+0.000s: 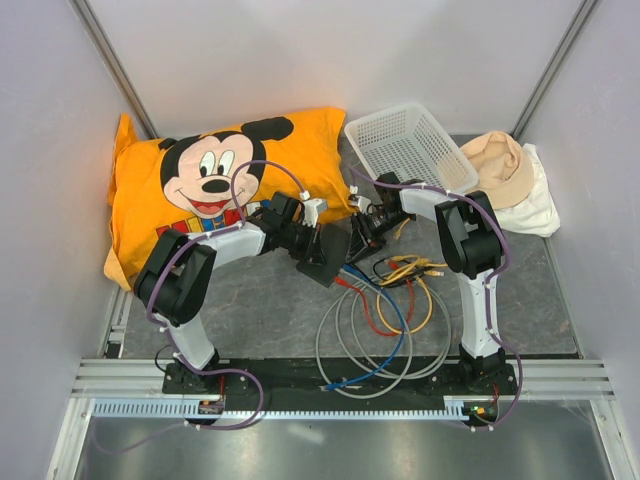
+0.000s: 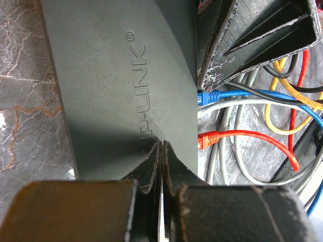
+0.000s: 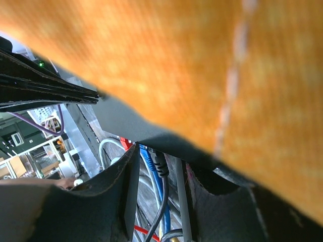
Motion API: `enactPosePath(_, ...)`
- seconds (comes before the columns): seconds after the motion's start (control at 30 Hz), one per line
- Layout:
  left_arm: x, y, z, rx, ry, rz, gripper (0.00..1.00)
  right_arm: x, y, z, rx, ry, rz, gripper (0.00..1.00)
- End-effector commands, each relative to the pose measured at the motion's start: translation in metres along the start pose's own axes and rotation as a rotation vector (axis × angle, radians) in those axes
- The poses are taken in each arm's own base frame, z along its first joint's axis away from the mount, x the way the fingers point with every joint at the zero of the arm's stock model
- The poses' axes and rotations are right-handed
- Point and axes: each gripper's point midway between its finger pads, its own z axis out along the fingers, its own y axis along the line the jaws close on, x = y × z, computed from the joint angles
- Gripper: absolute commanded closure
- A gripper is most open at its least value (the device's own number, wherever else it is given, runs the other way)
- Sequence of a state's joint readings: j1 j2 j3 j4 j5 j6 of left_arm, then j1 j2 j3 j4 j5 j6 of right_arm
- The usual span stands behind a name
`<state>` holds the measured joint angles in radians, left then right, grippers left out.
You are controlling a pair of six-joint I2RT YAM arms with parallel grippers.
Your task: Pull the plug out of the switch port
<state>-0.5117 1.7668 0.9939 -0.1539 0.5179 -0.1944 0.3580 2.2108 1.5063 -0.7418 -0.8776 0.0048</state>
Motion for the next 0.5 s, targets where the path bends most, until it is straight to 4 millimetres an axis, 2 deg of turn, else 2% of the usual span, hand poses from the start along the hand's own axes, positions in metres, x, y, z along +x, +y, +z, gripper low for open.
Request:
enactPosePath(0.0, 0.013, 0.017, 0.002, -0.074, 0.027, -0.024, 0.99, 0.000, -0.028, 0.015, 0.073, 0.018, 0.001, 0.59)
enactPosePath(0.23, 0.015, 0.018, 0.003, -0.075, 0.032, -0.033, 0.98, 0.003, -0.040, 0.011, 0.168, 0.009, 0.047, 0.65)
enactPosePath(0.47, 0.017, 0.020, 0.004, -0.081, 0.036, -0.034, 0.98, 0.013, -0.042, 0.022, 0.175, 0.044, 0.070, 0.67)
